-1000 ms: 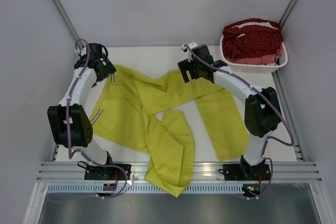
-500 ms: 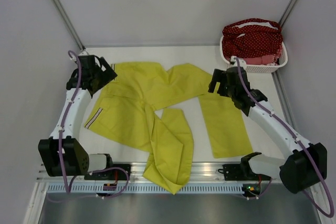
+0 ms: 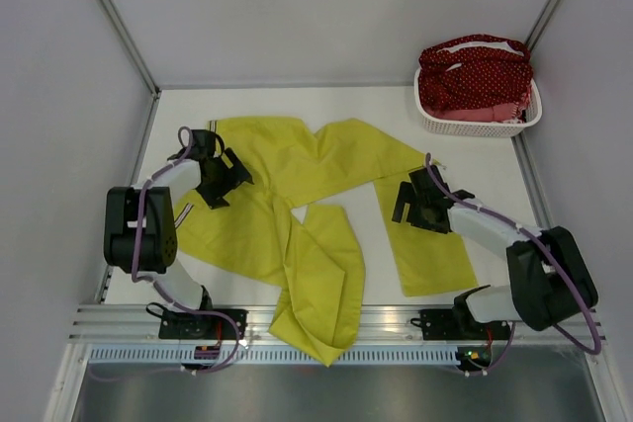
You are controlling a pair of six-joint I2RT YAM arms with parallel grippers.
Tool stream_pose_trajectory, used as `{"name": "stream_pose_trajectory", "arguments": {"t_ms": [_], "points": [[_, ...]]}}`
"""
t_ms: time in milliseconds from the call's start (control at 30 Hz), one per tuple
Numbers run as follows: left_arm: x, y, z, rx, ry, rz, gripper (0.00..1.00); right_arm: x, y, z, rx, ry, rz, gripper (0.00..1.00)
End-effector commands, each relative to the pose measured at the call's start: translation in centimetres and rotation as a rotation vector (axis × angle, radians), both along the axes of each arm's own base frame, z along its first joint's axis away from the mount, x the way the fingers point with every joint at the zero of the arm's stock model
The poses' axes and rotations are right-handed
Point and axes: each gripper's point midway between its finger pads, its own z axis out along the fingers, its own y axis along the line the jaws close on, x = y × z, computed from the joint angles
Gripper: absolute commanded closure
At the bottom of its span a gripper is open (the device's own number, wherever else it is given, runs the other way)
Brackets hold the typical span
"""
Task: Fold and stack the mixed laundry pile
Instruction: Flatten out the trousers at the center of the board.
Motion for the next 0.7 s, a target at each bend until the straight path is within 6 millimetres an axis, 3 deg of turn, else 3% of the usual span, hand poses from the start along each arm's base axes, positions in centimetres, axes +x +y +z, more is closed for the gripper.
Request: {"name": "stream_pose_trajectory", "arguments": {"t_ms": [0, 100, 133, 233, 333, 433, 500, 567, 667], "points": [[0.5, 3.5, -1.2, 0.004, 0.029, 0.201, 0.0, 3.6, 0.9, -0.6, -0.017, -0.043, 0.021, 0.02], [-1.2, 7.2, -2.8, 0.017, 0.107, 0.338, 0.0, 5.9, 2.1, -1.1, -0.005, -0.051, 0.065, 0.02], [-2.0, 8.9, -3.3, 0.014, 0.126, 0.398, 0.0, 7.5, 3.0, -0.4, 0.016, -0.094, 0.078, 0.02], [-3.8, 12.1, -3.5, 0.027, 0.149, 0.514, 0.0, 10.0, 4.7, -0.7, 0.04, -0.106, 0.142, 0.02], [-5.1, 14.5, -3.2, 0.061, 0.162, 0.582, 0.0, 12.1, 6.0, 0.8, 0.056, -0.155, 0.184, 0.02], [-4.6, 14.5, -1.9, 0.049, 0.118, 0.557, 0.0, 13.0, 6.3, 3.0, 0.043, -0.21, 0.191, 0.02], [-3.8, 14.0, -0.7, 0.014, 0.066, 0.521, 0.0, 13.1, 5.3, 5.3, 0.014, -0.256, 0.145, 0.02], [-3.4, 13.6, 0.3, -0.006, 0.03, 0.486, 0.0, 11.8, 2.5, 6.6, -0.046, -0.236, 0.037, 0.02], [-2.8, 12.9, 2.3, -0.02, -0.035, 0.439, 0.0, 8.4, -2.2, 6.3, -0.057, -0.149, -0.134, 0.02]]}}
